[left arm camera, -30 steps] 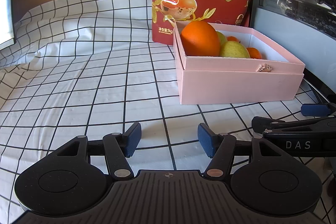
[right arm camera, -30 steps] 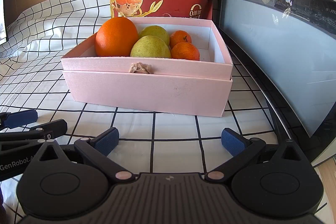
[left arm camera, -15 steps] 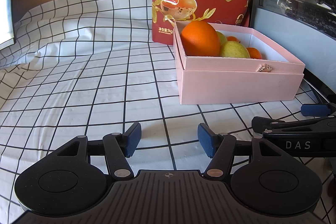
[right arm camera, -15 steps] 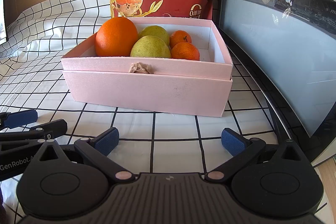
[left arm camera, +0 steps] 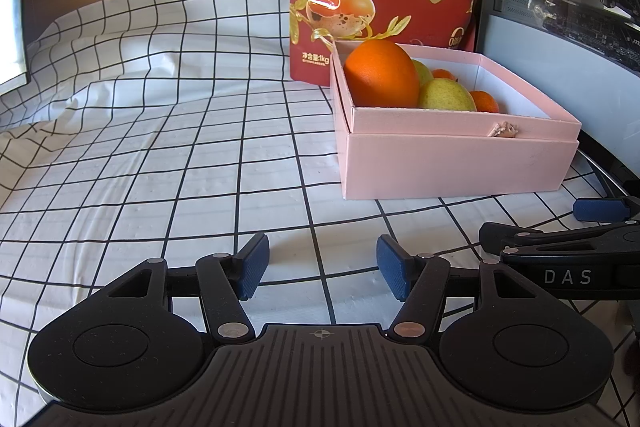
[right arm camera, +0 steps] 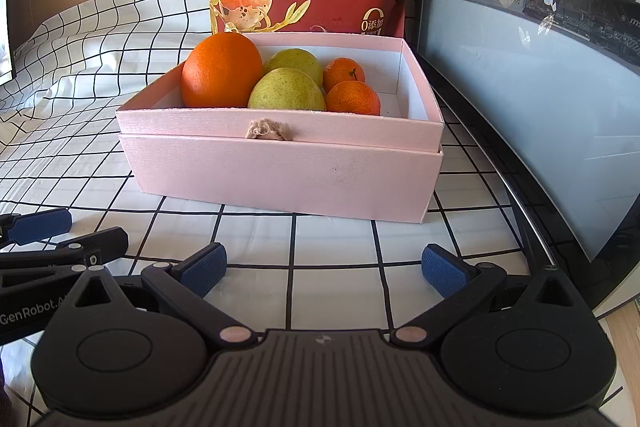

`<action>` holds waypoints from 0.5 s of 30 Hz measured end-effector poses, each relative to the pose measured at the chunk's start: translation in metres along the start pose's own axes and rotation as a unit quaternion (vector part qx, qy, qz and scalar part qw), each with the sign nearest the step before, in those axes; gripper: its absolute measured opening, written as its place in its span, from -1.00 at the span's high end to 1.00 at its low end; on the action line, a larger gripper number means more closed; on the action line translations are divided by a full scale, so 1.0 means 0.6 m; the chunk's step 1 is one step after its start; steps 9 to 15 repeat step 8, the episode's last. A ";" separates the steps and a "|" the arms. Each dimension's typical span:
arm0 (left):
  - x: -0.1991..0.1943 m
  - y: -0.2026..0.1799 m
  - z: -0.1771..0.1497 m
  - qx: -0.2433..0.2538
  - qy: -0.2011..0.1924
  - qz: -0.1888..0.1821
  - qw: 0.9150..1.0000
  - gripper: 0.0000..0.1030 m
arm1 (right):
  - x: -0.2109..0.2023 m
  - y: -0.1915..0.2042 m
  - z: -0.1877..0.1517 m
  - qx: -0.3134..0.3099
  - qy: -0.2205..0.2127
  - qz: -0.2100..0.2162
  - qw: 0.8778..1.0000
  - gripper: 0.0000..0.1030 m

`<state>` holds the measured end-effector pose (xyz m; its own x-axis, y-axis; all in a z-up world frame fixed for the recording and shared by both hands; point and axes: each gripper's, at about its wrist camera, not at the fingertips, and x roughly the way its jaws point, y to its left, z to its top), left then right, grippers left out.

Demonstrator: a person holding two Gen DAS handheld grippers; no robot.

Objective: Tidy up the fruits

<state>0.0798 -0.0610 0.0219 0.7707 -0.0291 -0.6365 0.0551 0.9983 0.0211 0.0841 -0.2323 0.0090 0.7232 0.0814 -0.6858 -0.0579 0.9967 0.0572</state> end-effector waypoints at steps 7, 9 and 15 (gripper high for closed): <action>0.000 0.000 0.000 0.001 0.000 0.001 1.000 -0.27 | 0.000 0.000 0.000 0.000 0.000 0.000 1.000 -1.00; 0.000 0.000 0.000 0.002 0.000 0.001 1.000 -0.27 | 0.000 0.000 0.000 0.000 0.000 0.000 1.000 -1.00; 0.000 0.000 0.000 0.002 0.000 0.001 1.000 -0.27 | 0.000 0.000 0.000 0.000 0.000 0.000 1.000 -1.00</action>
